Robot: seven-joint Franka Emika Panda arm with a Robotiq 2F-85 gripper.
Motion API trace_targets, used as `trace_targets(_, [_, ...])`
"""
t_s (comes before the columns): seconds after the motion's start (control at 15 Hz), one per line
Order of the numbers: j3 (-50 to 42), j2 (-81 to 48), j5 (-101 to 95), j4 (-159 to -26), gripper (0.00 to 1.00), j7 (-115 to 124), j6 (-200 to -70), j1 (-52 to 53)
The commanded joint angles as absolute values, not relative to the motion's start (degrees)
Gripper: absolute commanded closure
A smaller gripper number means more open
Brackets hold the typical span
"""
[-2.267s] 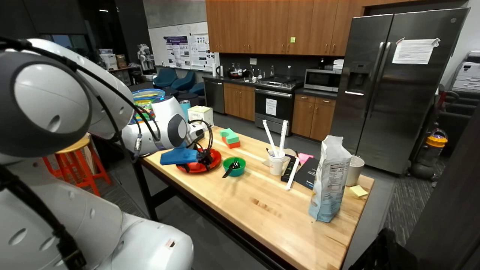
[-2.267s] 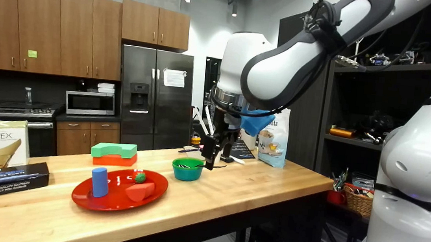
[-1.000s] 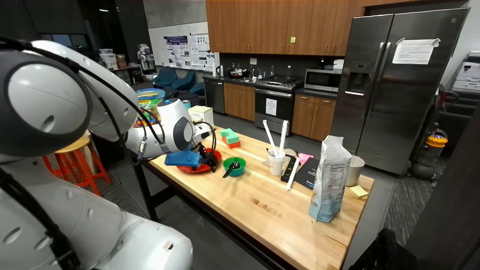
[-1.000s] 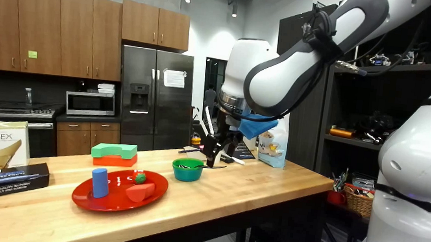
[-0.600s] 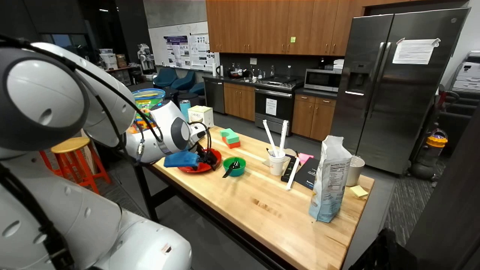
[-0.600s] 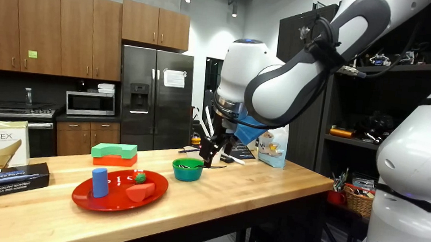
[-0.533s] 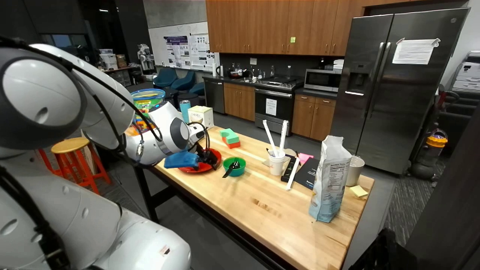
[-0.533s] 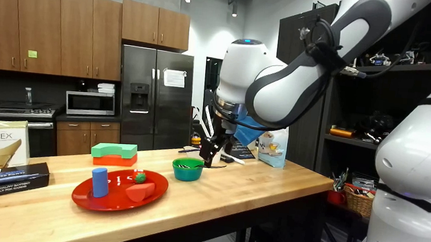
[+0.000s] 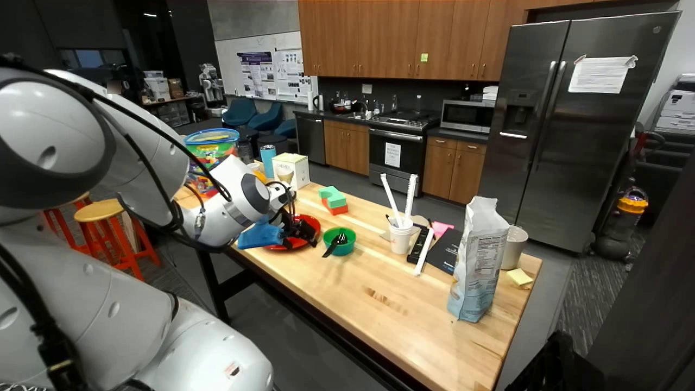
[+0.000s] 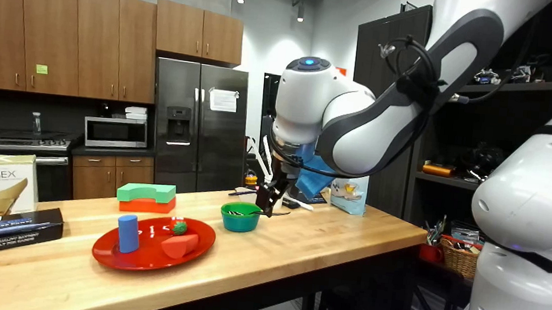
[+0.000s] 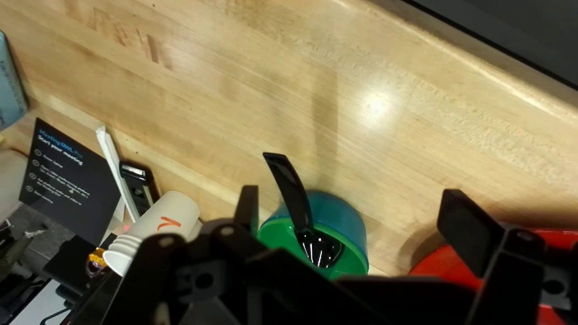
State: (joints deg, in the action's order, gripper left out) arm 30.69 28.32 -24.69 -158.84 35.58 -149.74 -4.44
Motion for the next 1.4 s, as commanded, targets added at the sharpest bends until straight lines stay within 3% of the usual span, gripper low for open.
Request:
trace_targets(0.0, [32.2,28.7,-30.0,-158.8,0.0,38.3,-150.1,-6.5])
trace_targets(0.07, [32.1,28.6,-30.5,-158.8,0.0,39.0,-150.1,-6.4])
trace_targets(0.13, [25.2,27.1,-32.9,-158.8,0.0,33.9,-154.5,-10.9])
trace_targets(0.2, [29.6,28.2,-29.9,-158.8,0.0,37.6,-150.0,-5.3])
trace_targets(0.47, [25.3,27.5,-31.6,-158.9,0.0,33.8,-153.6,-10.9])
trace_targets(1.33, [17.2,16.4,-27.4,-155.7,0.0,15.3,-160.6,-7.0])
